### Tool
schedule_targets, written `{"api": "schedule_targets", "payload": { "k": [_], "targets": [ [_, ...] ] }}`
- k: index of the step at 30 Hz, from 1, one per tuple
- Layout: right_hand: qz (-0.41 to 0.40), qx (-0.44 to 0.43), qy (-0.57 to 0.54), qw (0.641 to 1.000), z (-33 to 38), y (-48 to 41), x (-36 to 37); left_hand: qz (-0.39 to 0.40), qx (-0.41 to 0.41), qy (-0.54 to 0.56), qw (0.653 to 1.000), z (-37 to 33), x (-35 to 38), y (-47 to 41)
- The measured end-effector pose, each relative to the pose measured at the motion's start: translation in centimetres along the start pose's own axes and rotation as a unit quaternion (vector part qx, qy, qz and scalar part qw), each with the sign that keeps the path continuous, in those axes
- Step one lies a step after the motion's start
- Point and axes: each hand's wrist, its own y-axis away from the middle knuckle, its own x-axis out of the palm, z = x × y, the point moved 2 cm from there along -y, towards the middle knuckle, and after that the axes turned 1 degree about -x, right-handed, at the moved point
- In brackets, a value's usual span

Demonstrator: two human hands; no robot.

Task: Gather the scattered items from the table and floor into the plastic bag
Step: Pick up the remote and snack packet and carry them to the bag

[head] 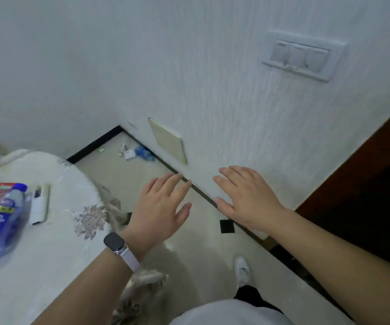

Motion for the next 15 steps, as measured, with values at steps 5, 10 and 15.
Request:
{"api": "schedule_targets", "payload": {
  "k": [5,10,15],
  "targets": [
    [-0.017,-0.07,-0.036,0.997,-4.7,-7.6,0.3,0.003,-0.084,-0.034,0.996,1.8,0.0,-5.2],
    [-0.028,-0.161,-0.065,0.984,-5.9,-15.6,0.5,0.016,-0.183,-0.056,0.981,4.2,-0.5,-7.1],
    [-0.015,-0.243,-0.099,0.965,-3.2,-21.9,2.2,0.056,-0.297,-0.073,0.95,8.4,-1.0,-5.6]
  ]
}}
